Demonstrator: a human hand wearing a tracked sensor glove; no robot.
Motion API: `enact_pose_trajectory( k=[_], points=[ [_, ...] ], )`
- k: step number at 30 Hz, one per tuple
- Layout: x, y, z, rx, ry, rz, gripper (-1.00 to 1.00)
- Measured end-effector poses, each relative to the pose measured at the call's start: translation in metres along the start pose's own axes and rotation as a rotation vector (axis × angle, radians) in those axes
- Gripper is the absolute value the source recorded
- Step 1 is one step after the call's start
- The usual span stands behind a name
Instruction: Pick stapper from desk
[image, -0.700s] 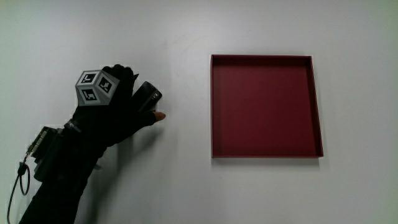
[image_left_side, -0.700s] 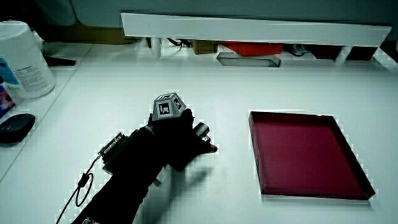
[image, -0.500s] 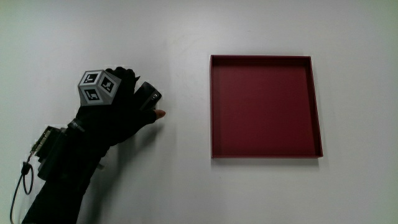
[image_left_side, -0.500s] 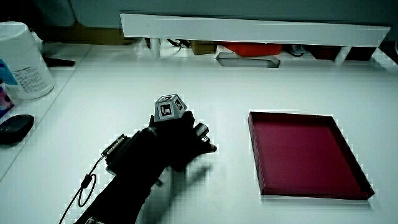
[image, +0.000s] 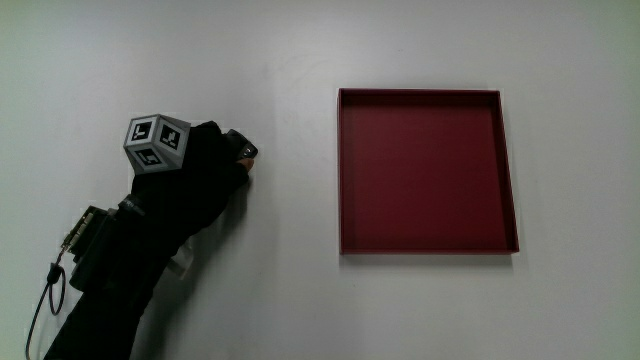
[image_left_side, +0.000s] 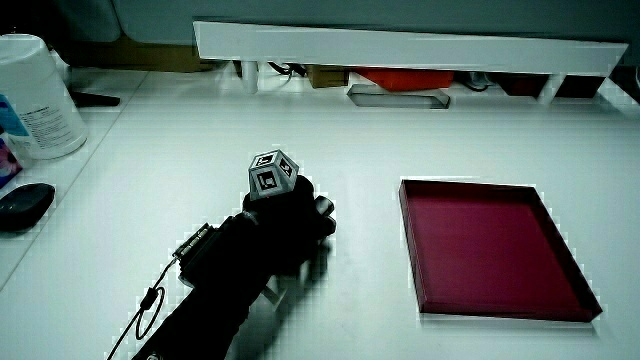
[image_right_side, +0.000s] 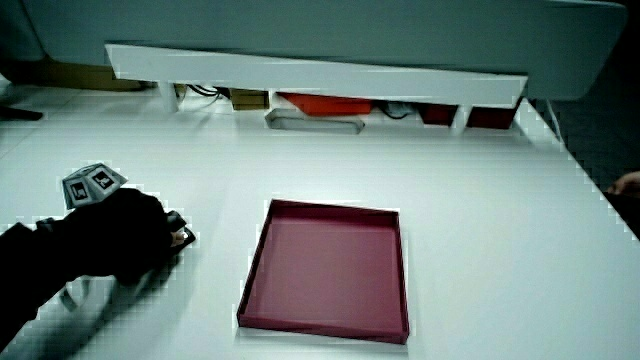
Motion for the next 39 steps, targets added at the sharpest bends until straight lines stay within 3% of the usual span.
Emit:
enact_pose_trajectory(
  k=[2, 3, 5, 6, 10, 20, 24, 32, 39],
  points=[
    [0.000, 0.008, -0.005, 0.005, -0.001, 0.010, 0.00],
    [0.002, 0.011, -0.006, 0.010, 0.045, -0.010, 0.00],
    [0.005, 0.017, -0.009, -0.031, 0.027, 0.026, 0.00],
    [0.006, 0.020, -0.011, -0.021, 0.058, 0.009, 0.00],
    [0.008, 0.030, -0.017, -0.031, 0.094, 0.039, 0.00],
    [0.006, 0.043, -0.028, -0.042, 0.105, 0.079, 0.00],
    [0.009, 0.043, -0.028, -0.016, 0.105, 0.090, 0.00],
    [0.006, 0.039, -0.026, 0.129, 0.046, 0.110, 0.44],
    [0.008, 0.035, -0.027, 0.160, 0.045, 0.112, 0.83]
  ],
)
